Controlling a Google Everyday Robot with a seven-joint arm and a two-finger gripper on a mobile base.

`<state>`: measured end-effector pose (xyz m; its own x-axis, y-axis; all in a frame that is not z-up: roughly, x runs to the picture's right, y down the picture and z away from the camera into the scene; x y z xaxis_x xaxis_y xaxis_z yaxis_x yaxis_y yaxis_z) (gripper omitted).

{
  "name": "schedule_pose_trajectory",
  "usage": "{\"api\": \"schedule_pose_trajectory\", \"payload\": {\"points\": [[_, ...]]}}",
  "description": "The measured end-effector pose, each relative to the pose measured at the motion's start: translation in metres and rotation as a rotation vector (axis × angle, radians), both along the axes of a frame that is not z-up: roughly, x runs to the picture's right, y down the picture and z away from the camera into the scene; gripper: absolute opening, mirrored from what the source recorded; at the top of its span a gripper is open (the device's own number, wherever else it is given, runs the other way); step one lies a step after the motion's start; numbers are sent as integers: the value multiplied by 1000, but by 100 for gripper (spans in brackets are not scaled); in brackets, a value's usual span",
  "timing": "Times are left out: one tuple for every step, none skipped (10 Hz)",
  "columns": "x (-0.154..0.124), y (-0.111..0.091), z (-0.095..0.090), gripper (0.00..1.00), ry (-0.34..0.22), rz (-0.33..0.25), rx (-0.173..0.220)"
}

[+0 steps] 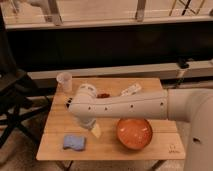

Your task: Place the white sponge in the ceramic bowl

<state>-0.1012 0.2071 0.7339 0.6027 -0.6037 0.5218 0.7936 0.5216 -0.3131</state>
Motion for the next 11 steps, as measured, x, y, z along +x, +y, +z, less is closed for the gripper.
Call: {"api": "schedule_pose_trajectory", "payload": {"points": [[-9,6,5,80,-15,-13,-9],[-11,9,9,80,-25,-23,-15],[-13,14,13,80,-42,-35,-26],[-15,19,18,80,-59,-48,-38],[-18,24,21,80,-73,-57,-48],[-21,28,26,80,-79,-62,-52],[-25,31,30,80,-86,-68,-56],[-29,34,33,80,-93,-77,-60],[-32,36,34,80,-108,-94,-61],[-31,38,35,80,-118,-112,-67],[-31,39,37,80,-124,-117,-72]]}}
